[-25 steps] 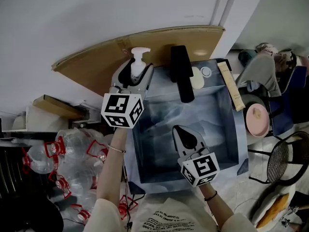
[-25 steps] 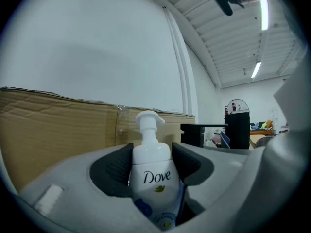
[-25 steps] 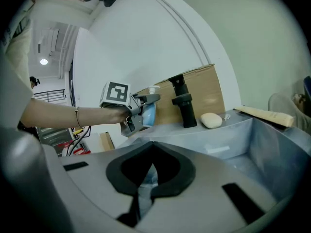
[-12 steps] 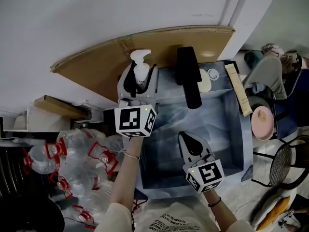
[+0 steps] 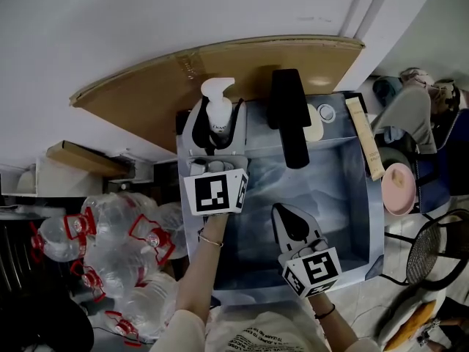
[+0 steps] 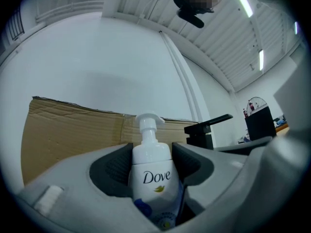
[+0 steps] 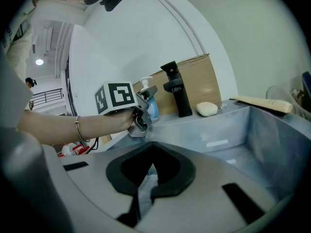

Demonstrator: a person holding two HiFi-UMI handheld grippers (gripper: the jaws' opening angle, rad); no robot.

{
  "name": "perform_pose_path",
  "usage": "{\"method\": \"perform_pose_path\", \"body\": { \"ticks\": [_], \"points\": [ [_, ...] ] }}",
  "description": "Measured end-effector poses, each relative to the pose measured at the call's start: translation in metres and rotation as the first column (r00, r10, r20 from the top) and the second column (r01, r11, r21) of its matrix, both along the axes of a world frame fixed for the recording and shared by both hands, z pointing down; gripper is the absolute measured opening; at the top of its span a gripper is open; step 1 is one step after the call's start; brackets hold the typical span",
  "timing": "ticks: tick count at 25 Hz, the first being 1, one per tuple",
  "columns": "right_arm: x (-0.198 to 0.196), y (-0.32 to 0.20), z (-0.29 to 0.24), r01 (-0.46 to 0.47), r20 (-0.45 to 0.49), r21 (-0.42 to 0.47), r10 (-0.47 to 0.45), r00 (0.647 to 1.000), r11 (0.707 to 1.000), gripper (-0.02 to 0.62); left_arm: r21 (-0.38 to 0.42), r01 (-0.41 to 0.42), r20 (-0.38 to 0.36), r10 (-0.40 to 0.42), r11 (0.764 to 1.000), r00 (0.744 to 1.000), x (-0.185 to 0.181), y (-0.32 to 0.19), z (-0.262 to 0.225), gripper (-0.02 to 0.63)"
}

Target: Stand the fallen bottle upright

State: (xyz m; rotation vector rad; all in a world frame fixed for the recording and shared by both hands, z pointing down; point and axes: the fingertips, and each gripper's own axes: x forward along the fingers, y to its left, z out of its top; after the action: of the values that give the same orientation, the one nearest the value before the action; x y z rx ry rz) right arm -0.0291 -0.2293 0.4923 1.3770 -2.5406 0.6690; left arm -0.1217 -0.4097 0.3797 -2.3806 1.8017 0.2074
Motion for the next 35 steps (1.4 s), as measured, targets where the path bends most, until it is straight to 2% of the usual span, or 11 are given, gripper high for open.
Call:
{"method": "perform_pose_path", "body": {
  "ticks": [11, 24, 35],
  "points": [
    [0.001, 0.006, 0.007, 0.004, -0.005, -0.017, -0.004, 1.0, 1.0, 0.003, 0.026, 0.036, 0.004, -0.036, 0.999, 0.999, -0.005, 0.007, 0.011, 0.258],
    [0.0, 0.011, 0.011, 0.009, -0.003, -0.022, -0.009, 1.0, 1.0, 0.003, 0.077, 0.003, 0.042, -0.007, 0.997, 0.999, 0.001, 0.015, 0.012, 0.258],
    [0.001, 0.016, 0.005, 0.008, -0.001, -0.009, -0.008, 1.0, 1.0, 0.003, 0.043, -0.013, 0.088, 0.009, 0.999, 0.996, 0.004, 0.025, 0.022, 0.259]
  ]
}}
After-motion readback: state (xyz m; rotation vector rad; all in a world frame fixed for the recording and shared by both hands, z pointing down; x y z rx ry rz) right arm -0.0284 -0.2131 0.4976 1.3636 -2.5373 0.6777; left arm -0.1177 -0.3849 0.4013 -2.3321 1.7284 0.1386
